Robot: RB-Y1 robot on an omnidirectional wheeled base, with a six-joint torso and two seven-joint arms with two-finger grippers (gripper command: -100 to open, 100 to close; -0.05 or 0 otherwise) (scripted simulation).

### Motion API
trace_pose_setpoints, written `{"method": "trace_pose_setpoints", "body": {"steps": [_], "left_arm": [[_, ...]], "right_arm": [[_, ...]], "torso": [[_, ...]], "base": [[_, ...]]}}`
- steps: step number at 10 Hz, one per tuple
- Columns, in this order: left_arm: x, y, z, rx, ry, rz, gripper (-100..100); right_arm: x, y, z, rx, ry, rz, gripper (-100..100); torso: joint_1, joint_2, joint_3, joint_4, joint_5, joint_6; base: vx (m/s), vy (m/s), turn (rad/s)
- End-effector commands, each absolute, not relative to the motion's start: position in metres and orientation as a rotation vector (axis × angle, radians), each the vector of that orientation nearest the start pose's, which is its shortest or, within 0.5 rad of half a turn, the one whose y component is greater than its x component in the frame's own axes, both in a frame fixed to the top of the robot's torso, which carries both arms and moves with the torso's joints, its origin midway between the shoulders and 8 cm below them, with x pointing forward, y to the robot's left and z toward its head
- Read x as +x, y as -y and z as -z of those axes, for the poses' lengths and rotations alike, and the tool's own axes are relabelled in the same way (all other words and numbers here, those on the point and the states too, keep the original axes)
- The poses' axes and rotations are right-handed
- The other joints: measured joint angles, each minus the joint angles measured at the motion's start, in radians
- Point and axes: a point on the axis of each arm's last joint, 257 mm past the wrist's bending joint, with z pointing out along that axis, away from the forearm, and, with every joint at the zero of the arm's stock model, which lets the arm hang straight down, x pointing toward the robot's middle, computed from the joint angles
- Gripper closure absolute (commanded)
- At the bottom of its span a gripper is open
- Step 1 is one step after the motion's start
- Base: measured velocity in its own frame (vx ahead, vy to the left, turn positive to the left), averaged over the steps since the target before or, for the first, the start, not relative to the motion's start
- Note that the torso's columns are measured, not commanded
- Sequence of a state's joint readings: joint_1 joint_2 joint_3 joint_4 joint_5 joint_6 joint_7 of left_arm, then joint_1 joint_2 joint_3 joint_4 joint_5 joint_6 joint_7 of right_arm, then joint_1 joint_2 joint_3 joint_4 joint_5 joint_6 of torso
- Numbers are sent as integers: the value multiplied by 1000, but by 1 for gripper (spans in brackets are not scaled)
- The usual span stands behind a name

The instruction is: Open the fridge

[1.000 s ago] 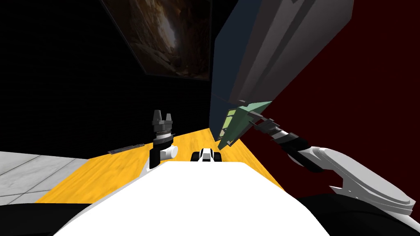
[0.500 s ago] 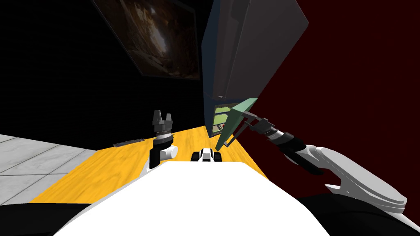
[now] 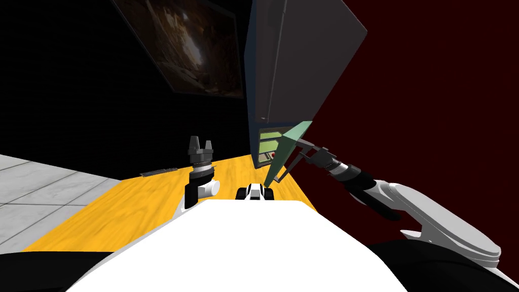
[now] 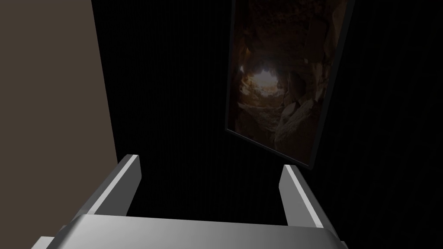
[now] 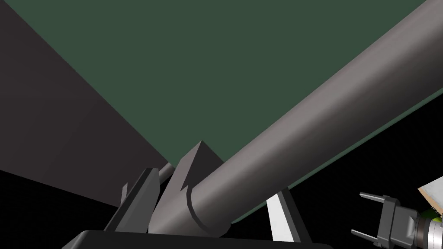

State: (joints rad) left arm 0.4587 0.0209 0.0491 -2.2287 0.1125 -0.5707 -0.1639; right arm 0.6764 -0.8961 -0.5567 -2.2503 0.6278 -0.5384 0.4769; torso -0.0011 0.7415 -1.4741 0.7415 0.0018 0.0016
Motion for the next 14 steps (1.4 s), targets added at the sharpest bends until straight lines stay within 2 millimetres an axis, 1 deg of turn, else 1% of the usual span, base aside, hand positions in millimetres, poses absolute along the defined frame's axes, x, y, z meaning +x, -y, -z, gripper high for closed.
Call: {"method": "trace_pose_setpoints", "body": {"steps": [1,2,3,6,8,10,12,13,14], "left_arm": [[340,-304,-30,-606,-554,1193,0],[340,-304,-30,-606,-554,1193,0],[340,-304,-30,-606,-554,1193,0],[340,-304,-30,-606,-554,1193,0],[340,-304,-30,-607,-554,1194,0],[340,-304,-30,-606,-554,1193,0],[340,-304,-30,-606,-554,1193,0],[340,-304,-30,-606,-554,1193,0],[339,-304,-30,-606,-554,1193,0]], "right_arm": [[341,291,0,-947,-1176,61,100],[341,291,0,-947,-1176,61,100],[336,280,0,-967,-1161,34,100],[336,280,0,-967,-1161,34,100],[336,280,0,-967,-1161,34,100],[336,280,0,-967,-1161,34,100],[336,280,0,-967,-1161,34,100],[335,276,-2,-972,-1148,25,100],[332,270,-2,-983,-1138,12,100]], "torso": [[3,0,0,-1,0,-1],[6,4,4,-1,0,-2],[11,5,6,-2,0,-2],[17,9,9,0,2,0],[16,9,8,0,2,0],[14,9,8,0,2,-4],[15,9,8,0,2,-2],[15,9,8,0,2,-2],[6,10,8,1,0,-1]], "base": [[-148,-229,83],[-135,-196,23],[-109,-167,40],[-51,-80,-3],[23,37,6],[-6,-10,2],[-1,-2,-2],[1,-142,56],[-43,-277,79]]}}
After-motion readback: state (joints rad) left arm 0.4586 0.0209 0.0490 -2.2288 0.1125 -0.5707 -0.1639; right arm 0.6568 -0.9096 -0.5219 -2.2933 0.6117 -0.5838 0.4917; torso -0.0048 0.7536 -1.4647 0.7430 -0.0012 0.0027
